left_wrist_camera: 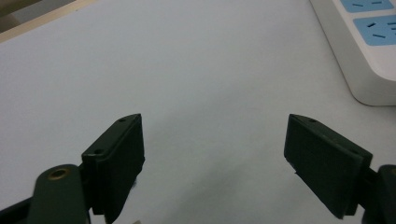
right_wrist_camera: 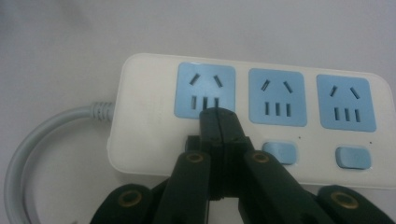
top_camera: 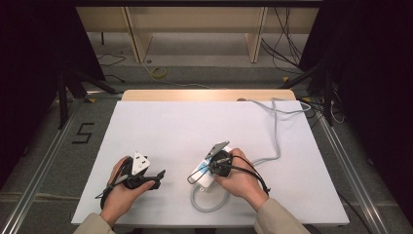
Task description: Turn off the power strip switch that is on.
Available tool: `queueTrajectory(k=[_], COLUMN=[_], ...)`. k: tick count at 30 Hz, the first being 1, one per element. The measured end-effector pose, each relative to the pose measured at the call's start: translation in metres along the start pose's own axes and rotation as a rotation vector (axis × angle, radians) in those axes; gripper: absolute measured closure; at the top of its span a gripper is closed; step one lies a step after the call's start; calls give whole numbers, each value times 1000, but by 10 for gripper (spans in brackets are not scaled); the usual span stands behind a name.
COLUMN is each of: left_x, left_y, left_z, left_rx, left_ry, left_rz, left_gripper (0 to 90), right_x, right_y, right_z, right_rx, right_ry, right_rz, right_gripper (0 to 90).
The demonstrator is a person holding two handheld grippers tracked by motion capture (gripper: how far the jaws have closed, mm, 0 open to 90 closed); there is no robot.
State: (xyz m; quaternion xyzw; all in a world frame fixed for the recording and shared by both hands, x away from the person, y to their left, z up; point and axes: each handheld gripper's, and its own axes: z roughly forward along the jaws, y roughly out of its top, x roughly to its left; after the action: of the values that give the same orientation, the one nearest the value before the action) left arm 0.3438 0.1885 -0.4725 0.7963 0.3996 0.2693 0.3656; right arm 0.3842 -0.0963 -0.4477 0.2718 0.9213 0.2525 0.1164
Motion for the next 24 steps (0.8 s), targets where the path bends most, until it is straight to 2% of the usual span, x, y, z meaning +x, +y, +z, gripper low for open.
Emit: queueTrajectory(k=[20,24], left_x=[0,1], left_y=[0,0], left_z=[0,0], left_rx=[1,4], left_ry=[-2,-2], left_rz=[2,2], left_gripper=[200,200], right_x=[-2,-3], right_y=[-1,-1], right_z=[-1,-3], right_rx=[-6,-32], right_ry=[13,5], right_rz=[11,11], right_gripper=[900,900])
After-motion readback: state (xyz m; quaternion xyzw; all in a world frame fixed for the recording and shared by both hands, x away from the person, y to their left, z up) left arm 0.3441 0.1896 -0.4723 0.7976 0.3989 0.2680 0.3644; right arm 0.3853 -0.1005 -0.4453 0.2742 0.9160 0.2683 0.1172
